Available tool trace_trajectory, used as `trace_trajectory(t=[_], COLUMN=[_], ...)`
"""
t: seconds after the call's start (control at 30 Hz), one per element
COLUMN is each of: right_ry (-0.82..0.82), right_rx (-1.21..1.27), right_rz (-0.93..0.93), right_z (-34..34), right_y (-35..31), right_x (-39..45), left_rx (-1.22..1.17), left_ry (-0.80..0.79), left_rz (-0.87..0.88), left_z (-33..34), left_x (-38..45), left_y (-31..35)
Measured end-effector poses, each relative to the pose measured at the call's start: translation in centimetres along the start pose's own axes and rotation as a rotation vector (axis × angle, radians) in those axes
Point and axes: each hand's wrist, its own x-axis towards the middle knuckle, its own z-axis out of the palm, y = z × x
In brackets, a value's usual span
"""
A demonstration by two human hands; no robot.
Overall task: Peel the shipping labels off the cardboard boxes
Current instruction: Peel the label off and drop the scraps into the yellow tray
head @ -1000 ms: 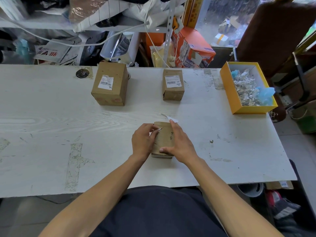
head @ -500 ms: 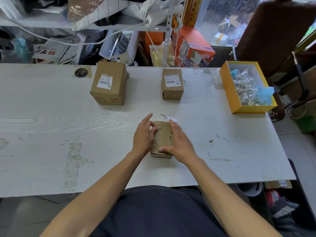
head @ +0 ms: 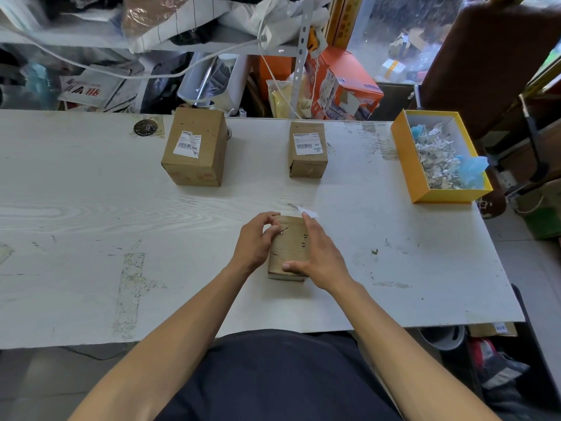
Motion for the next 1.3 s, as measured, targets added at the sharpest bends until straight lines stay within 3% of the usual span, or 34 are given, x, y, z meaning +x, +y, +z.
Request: trace_trajectory(t=[0.83,0.93,1.03,1.1,1.3], right_ry=[-0.001,0.000,0.007,0.007,-0.019], right_rx=[0.006,-0.021,-0.048,-0.062,-0.004], right_rz=[0.005,0.000,-0.013,-0.018,-0.068], right_z=[0.0,-0.1,-0.2,-0.3,-1.1], right_y=[0.1,0.0,-0.2,-0.3,-0.1], right_x=[0.0,0.0,-0.1,-0.1,0.0], left_rx=[-0.131,-0.234,-0.158,-0.040,0.393], left_ry=[-0.035,0.018,0.087,0.002,-0.480], left_rz=[-0.165,-0.221,-0.119,-0.050,0.244], left_z=[-0.1,-1.0,-2.5,-3.4,-4.4], left_x=[1.0,1.0,1.3,1.2,-0.2], left_y=[0.4,1.8,2.3,2.2,1.5])
